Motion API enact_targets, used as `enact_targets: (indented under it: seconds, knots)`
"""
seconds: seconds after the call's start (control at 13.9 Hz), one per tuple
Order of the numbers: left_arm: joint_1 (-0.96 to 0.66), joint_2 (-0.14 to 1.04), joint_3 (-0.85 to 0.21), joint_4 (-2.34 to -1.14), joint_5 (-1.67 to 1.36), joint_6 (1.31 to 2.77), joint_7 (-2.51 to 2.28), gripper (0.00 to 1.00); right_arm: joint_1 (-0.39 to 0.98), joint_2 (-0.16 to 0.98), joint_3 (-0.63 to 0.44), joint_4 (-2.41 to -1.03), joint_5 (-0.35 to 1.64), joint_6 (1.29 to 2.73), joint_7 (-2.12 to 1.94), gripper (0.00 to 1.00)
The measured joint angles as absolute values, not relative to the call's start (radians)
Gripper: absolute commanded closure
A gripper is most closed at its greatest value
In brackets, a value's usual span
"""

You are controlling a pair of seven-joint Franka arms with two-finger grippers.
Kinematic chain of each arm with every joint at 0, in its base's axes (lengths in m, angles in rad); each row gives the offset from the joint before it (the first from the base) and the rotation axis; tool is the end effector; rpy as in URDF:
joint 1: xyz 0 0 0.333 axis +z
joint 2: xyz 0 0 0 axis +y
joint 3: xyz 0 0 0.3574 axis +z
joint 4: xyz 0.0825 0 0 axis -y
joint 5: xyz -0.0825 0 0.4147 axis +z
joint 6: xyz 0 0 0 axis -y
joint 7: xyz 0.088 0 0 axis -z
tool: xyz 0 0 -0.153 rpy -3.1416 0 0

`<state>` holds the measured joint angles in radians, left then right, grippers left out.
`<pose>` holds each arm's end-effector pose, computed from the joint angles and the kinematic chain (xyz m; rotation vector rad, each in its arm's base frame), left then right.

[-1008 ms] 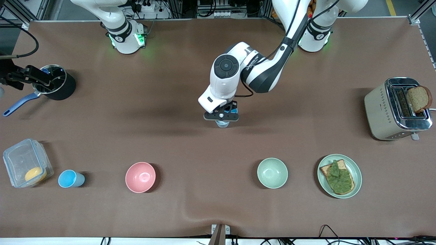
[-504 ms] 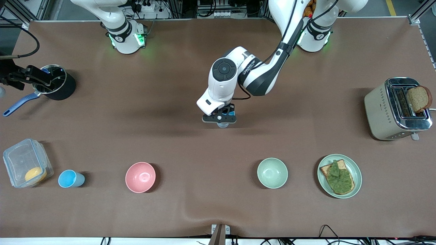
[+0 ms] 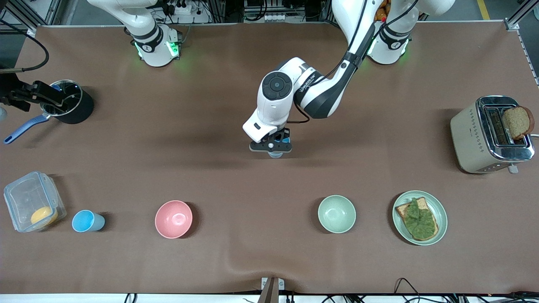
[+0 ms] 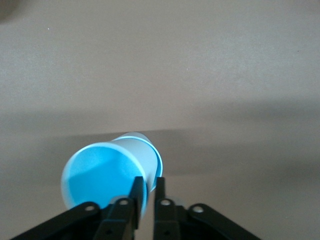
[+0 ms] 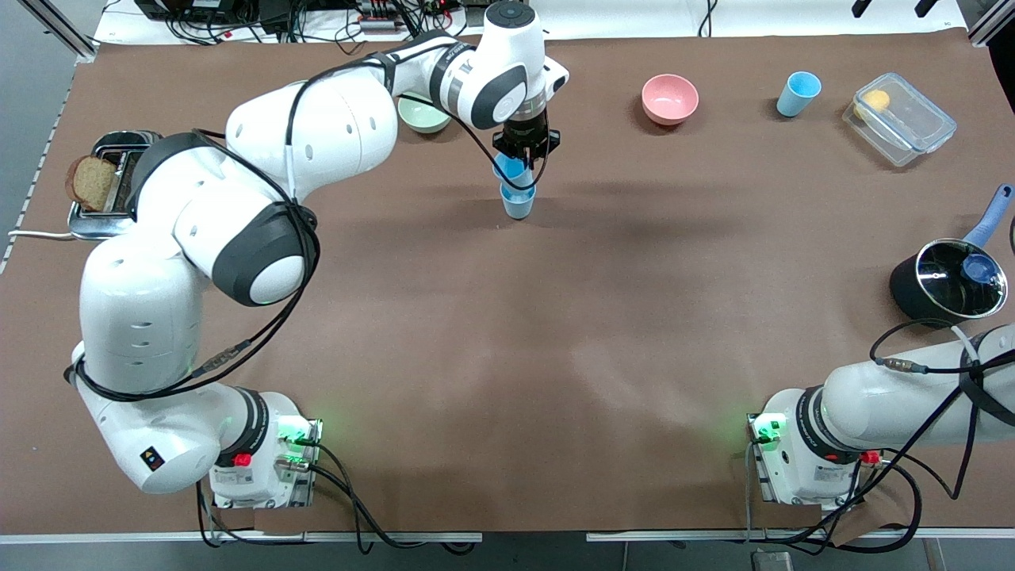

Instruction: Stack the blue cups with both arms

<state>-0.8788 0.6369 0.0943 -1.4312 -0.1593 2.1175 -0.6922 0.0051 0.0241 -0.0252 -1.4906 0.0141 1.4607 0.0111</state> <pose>0.5326 -0.5683 0.2994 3.0444 -0.0500 -0.0253 0.5801 -0.0092 0.6364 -3.1264 0.0470 0.0843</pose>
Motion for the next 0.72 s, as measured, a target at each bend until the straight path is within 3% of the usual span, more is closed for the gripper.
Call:
enact_targets:
  seconds: [0.07,0.36,0.72]
  knots:
    - [-0.879,0.637,0.094,-1.431,-0.159,2.117,-0.692,0.41,0.005,0.024,-0.025,-1.491,0.014,1.461,0.011,0.00]
    - [-0.878,0.637,0.095,-1.427,-0.159,2.118,-0.692,0.00,0.005,0.024,-0.025,-1.491,0.014,1.461,0.011,0.00]
    - [-0.813,0.553,0.108,-1.446,-0.159,2.074,-0.614,0.00,0.005,0.024,-0.029,-1.491,0.013,1.461,0.011,0.00]
